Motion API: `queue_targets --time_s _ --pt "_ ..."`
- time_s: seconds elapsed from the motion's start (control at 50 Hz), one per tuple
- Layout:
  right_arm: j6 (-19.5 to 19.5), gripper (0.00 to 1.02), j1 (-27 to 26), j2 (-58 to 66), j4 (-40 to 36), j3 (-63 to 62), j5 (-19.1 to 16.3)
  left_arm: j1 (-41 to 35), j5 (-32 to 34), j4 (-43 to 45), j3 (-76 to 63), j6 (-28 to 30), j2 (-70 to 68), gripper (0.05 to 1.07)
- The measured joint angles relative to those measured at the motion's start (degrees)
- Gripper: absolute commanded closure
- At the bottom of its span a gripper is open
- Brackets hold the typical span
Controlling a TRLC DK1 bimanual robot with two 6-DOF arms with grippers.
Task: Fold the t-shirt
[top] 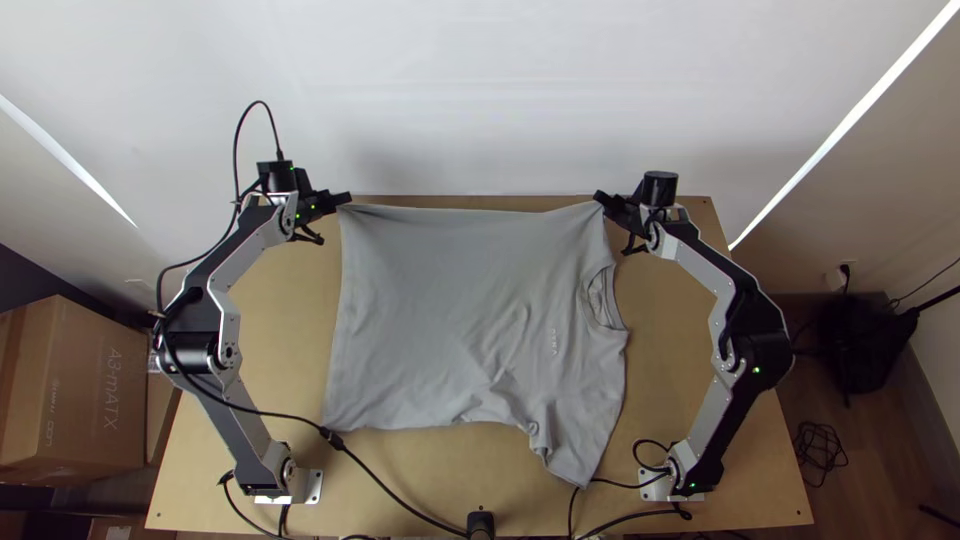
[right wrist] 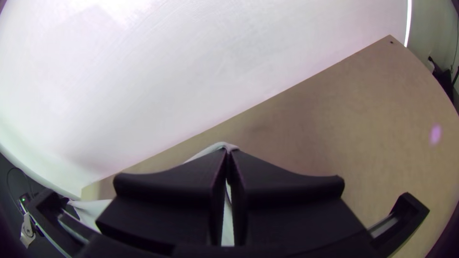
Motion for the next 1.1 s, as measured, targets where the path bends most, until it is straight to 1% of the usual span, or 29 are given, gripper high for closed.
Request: queue_targets --time_s 0.02,0.06,0.08,0.1,0.12,0.14,0.26,0.34,0.5,0.56,0.62,0.72,0.76,0.84,0.92,0.94,1.0,1.06,1.1 --pt "0.0 0.70 0.0 0.4 0.0 0.5 0.0 0.0 -0.1 -0.2 1.0 0.0 0.7 0.68" --pt "0.0 0.52 0.0 1.1 0.0 1.5 0.3 -0.1 -0.1 -1.3 2.3 0.0 1.6 0.48" --pt "0.0 0.41 -0.1 1.2 0.0 1.7 0.4 -0.1 -0.3 -2.1 3.0 0.0 1.8 0.35" --pt "0.0 0.24 0.0 1.3 0.0 1.9 0.5 -0.1 -0.3 -2.7 3.5 0.0 2.1 0.21" --pt "0.0 0.14 0.0 1.3 0.0 2.1 0.5 -0.1 -0.3 -3.1 3.9 0.0 2.2 0.11" --pt "0.0 0.08 -0.1 1.3 0.0 2.3 0.7 -0.1 -0.3 -3.2 4.2 0.0 2.3 0.09" --pt "0.0 0.07 -0.4 1.1 -0.3 3.6 0.9 -0.1 -0.3 -4.1 5.0 0.0 2.1 0.09" --pt "0.0 0.07 -0.8 -0.1 -3.3 3.8 0.9 -0.1 -0.3 -5.4 5.0 -0.1 1.5 0.09" --pt "0.9 0.06 -1.7 -7.2 -16.9 3.8 0.3 0.0 0.4 -10.6 5.0 -0.5 -4.1 0.09" --pt "1.6 0.06 -2.4 -11.0 -21.7 3.8 -1.4 0.1 0.4 -11.0 4.9 -0.5 -8.0 0.09" --pt "2.1 0.06 -3.7 -15.4 -28.1 3.8 -3.8 0.5 1.0 -11.2 4.5 -0.4 -12.7 0.09" --pt "2.6 0.06 -6.2 -22.8 -39.5 3.8 -5.6 1.9 1.7 -11.4 2.5 -0.4 -20.7 0.09" --pt "2.7 0.06 -7.4 -25.7 -42.5 3.2 -6.3 2.6 1.9 -11.6 1.1 -0.4 -23.6 0.09" --pt "2.7 0.06 -9.7 -32.4 -45.7 -1.4 -8.6 4.1 2.4 -12.5 -2.4 -0.2 -28.7 0.09" --pt "2.6 0.07 -11.6 -40.9 -47.3 -9.8 -10.6 5.3 3.0 -15.0 -6.8 -0.2 -32.7 0.09" --pt "2.6 0.08 -11.8 -42.5 -47.6 -11.6 -11.0 5.5 3.1 -15.7 -7.6 -0.2 -33.5 0.09" --pt "1.9 0.17 -11.9 -48.6 -49.1 -18.3 -11.8 5.8 3.3 -18.9 -10.2 -0.2 -35.6 0.09" --pt "0.8 0.20 -11.9 -53.4 -51.6 -23.5 -12.5 5.8 3.4 -22.3 -11.9 -0.2 -37.3 0.09" --pt "0.0 0.21 -11.5 -56.1 -53.7 -26.4 -12.9 5.8 3.4 -23.5 -13.2 -0.1 -38.7 0.09"
